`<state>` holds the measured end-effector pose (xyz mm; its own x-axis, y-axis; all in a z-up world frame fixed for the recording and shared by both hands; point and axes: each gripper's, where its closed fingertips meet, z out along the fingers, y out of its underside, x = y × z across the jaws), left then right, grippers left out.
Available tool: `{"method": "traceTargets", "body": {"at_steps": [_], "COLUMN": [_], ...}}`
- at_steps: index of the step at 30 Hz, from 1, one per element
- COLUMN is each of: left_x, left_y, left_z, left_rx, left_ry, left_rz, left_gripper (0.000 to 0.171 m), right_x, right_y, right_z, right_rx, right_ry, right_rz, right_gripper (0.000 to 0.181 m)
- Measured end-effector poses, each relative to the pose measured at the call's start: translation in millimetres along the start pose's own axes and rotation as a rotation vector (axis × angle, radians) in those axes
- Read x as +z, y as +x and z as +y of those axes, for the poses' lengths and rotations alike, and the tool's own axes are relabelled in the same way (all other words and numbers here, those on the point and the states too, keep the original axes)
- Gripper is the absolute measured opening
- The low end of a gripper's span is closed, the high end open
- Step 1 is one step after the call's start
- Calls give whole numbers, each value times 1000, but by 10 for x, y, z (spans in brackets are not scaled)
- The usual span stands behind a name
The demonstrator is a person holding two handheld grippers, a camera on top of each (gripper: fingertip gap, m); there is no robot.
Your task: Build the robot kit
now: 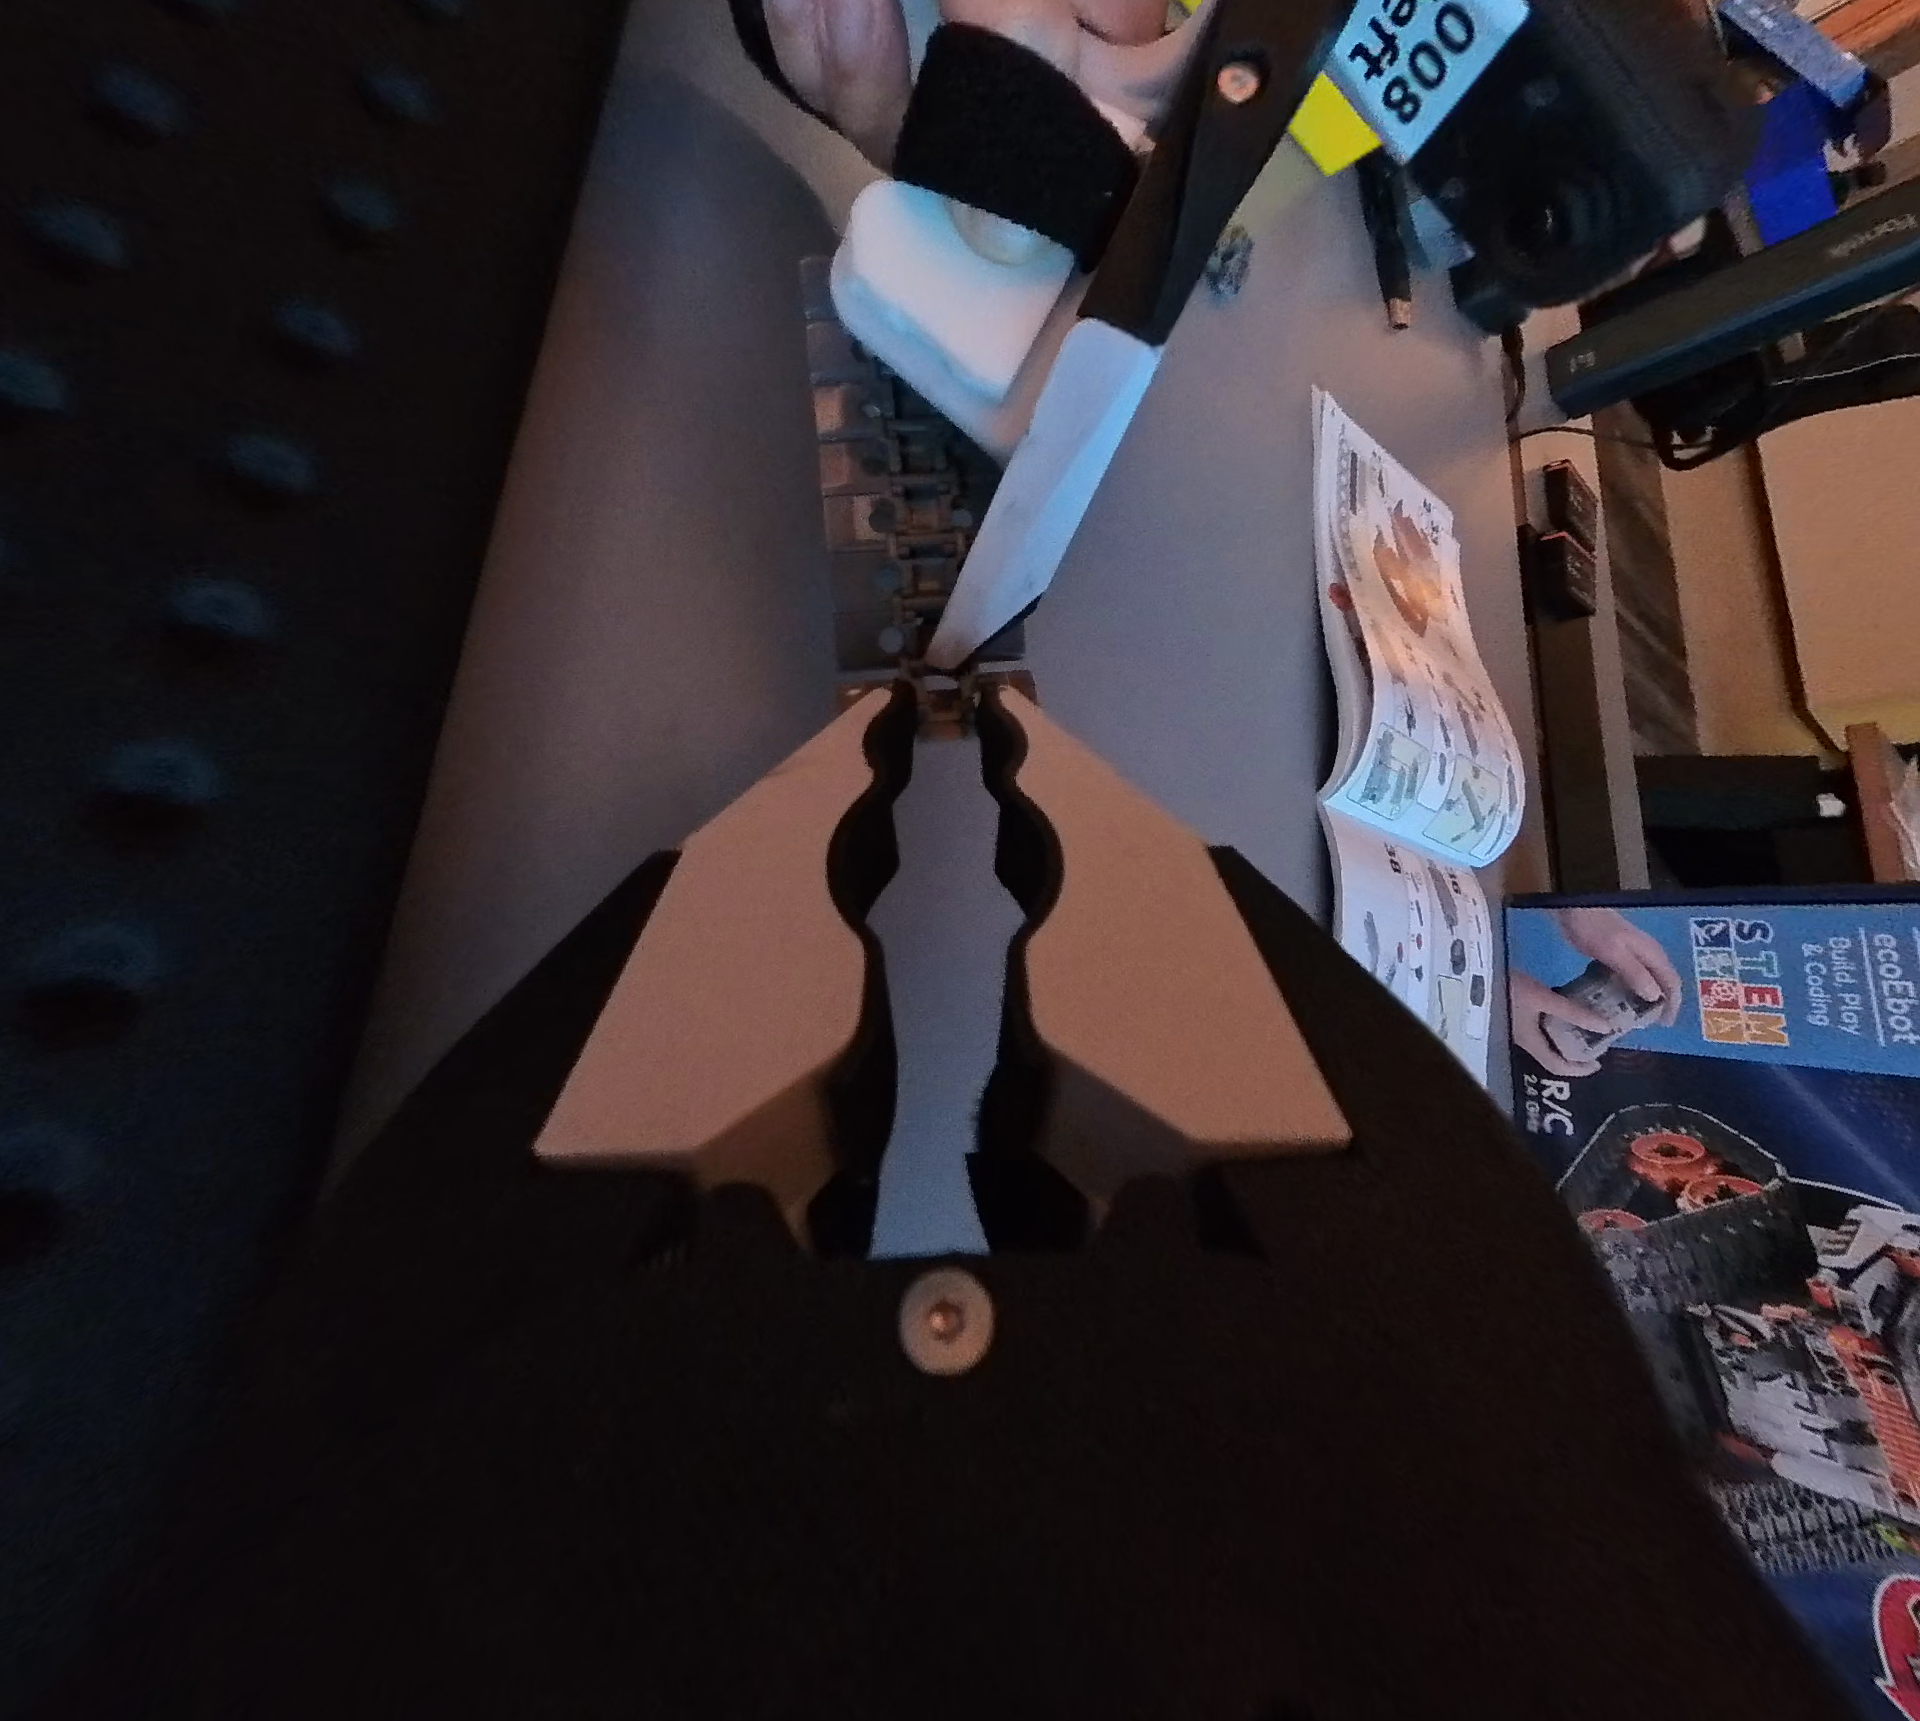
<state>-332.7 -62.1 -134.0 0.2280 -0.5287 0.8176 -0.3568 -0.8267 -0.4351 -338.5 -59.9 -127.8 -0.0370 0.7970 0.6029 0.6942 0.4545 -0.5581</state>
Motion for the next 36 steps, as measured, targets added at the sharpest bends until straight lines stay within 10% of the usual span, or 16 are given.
{"method": "traceTargets", "body": {"at_steps": [8,16,36], "left_x": [-72,-231,-102], "left_y": [104,239,225], "left_z": [-84,-283,-189], "left_rx": [48,105,125], "left_ry": [66,218,156], "left_rz": [35,68,39], "left_gripper": [6,6,7], "right_x": [-145,-306,-135], "right_y": [205,421,214], "right_z": [-64,-197,-116], "right_rx": [211,1156,1358], "right_ry": [152,475,405], "right_rz": [14,-379,-571], "right_gripper": [23,22,5]}}
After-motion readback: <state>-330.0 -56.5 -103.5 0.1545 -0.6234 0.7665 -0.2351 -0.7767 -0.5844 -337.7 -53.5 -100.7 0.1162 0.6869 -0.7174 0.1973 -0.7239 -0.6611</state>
